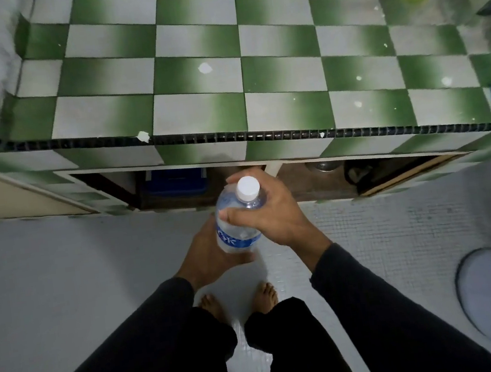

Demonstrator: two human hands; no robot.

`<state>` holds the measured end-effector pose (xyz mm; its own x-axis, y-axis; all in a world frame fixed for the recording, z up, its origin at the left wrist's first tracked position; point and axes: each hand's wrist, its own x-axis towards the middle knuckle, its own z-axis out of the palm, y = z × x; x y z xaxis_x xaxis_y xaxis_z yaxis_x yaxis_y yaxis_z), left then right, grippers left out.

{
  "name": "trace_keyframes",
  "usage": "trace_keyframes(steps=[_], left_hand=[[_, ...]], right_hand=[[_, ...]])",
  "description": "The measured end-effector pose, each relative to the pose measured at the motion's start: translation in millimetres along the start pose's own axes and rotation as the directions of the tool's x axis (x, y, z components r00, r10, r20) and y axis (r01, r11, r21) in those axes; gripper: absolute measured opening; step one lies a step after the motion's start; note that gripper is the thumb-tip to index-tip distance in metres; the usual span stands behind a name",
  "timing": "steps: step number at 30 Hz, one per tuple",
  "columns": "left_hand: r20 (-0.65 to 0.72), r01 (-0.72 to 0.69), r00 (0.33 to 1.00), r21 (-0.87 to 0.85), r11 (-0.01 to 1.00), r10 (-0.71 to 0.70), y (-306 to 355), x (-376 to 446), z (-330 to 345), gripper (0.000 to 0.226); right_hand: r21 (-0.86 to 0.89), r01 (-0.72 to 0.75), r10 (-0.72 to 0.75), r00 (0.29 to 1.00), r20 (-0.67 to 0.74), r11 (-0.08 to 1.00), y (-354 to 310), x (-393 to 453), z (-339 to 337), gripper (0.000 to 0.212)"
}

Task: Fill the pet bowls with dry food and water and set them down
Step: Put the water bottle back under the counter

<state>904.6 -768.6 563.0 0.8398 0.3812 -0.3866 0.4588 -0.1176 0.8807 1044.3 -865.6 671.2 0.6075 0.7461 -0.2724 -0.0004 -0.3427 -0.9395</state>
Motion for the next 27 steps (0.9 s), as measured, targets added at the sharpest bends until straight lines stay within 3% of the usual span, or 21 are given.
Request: trace_keyframes(steps=[8, 14, 22, 27], left_hand=[[0.023, 0.036, 0.999, -0.025, 0.999, -0.035, -94, 71, 21, 0.092], [-0.017, 0.075, 0.997, -0.094, 0.993, -0.077, -183, 119, 32, 0.099], [-0.048, -0.023, 0.999, -0.078, 0.997, 0.019, -281, 200, 45, 0.091], [-0.057, -0.107, 0.993, -0.113, 0.988, 0.101, -320, 246, 48, 0.09]], right_hand=[[0.021, 0.027, -0.027, 1.0, 0.016, 0.999, 105, 60, 16, 0.051], [0.063, 0.084, -0.083, 0.996, -0.012, 0.994, 187, 107, 38, 0.049], [0.048, 0.148, -0.147, 0.989, -0.018, 0.988, 288, 175, 65, 0.061], [0.035, 0.205, -0.204, 0.978, -0.043, 0.978, 331, 212, 75, 0.058]])
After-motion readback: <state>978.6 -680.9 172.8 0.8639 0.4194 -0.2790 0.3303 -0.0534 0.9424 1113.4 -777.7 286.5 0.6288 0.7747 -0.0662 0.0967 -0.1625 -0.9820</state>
